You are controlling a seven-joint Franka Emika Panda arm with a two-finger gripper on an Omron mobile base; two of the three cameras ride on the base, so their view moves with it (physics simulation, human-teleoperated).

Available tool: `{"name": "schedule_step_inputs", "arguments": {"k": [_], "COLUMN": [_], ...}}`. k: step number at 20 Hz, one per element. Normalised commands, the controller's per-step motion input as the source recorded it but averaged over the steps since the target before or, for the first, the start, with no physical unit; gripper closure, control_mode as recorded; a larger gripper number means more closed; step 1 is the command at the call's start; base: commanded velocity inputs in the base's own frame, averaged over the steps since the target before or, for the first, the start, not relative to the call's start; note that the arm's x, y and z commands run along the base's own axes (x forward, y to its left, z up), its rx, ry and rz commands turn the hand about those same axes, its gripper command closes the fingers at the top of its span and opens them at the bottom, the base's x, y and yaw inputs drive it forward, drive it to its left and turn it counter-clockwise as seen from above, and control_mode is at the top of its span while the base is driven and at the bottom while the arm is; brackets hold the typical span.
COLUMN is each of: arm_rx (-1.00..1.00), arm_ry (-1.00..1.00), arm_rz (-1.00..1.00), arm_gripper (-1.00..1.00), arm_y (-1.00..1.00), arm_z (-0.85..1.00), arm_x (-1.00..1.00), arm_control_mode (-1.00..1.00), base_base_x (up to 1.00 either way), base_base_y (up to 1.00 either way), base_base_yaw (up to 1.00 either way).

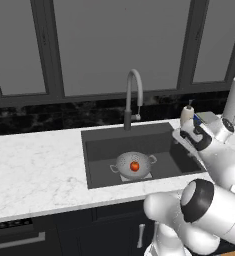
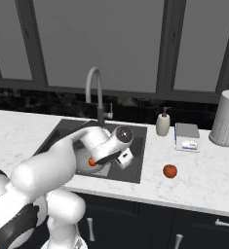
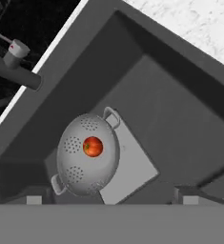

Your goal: Put the colander in the sink, put the orange, apple in the colander, and turn on the sink faucet and pour water over the colander.

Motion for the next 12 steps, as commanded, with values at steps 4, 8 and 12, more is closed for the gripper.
{"name": "schedule_step_inputs", "arguments": {"k": [4, 8, 12], "arm_rx": [-0.25, -0.3, -0.34], "arm_ry": [0.13, 0.35, 0.35], "arm_rz": [-0.13, -0.09, -0.03], "arm_gripper": [-1.0, -1.0, -1.0], "arm_y": [-0.75, -0.97, -1.0], "arm_z": [1.0, 0.83, 0.35], "arm_x": [-0.75, -0.27, -0.04], "arm_control_mode": [-1.0, -1.0, -1.0], "base_base_x": [0.0, 0.0, 0.0], "base_base_y": [0.0, 0.0, 0.0], "base_base_yaw": [0.0, 0.0, 0.0]}}
